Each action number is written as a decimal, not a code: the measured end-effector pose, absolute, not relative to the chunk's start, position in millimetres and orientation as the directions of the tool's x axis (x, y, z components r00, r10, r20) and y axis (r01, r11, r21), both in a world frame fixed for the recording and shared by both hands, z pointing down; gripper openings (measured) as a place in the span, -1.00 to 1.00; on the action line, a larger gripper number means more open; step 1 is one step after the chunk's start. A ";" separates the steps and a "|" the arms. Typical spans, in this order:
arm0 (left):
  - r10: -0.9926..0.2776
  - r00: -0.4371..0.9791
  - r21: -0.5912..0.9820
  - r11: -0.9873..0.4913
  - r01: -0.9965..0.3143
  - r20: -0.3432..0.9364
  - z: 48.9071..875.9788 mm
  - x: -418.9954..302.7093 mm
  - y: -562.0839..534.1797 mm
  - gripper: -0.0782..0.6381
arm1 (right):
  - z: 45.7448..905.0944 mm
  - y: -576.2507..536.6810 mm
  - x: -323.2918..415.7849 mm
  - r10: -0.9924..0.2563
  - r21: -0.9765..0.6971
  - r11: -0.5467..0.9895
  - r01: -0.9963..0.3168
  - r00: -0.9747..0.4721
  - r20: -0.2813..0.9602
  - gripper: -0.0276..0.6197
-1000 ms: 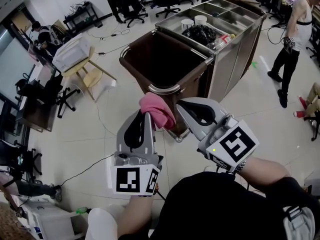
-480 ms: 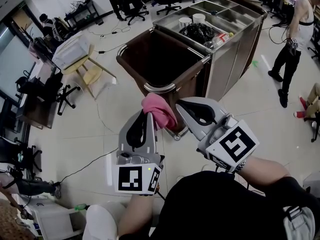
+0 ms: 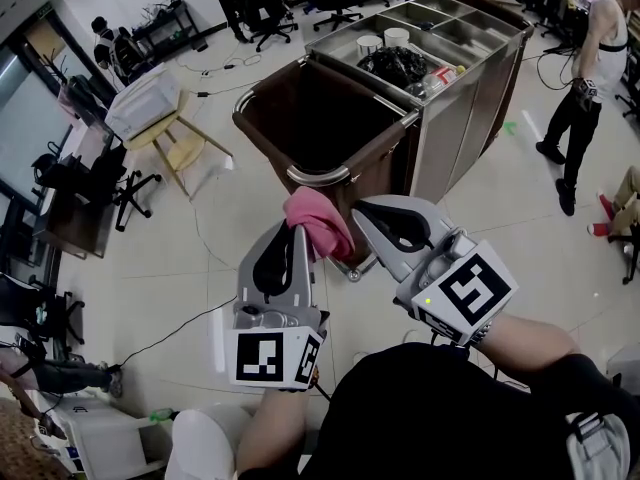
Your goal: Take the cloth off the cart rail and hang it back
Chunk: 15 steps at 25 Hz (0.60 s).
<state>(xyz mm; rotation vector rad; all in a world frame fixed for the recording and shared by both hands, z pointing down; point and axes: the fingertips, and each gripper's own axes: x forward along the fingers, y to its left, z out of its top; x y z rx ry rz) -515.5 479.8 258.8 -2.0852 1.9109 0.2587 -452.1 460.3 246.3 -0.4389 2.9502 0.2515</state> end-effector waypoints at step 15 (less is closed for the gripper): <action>-0.930 0.139 -0.110 -0.107 -0.988 -0.341 253.8 -512.2 483.1 -0.71 | 244.2 466.2 -451.6 -0.298 0.189 0.924 -0.333 -0.935 -0.192 -0.91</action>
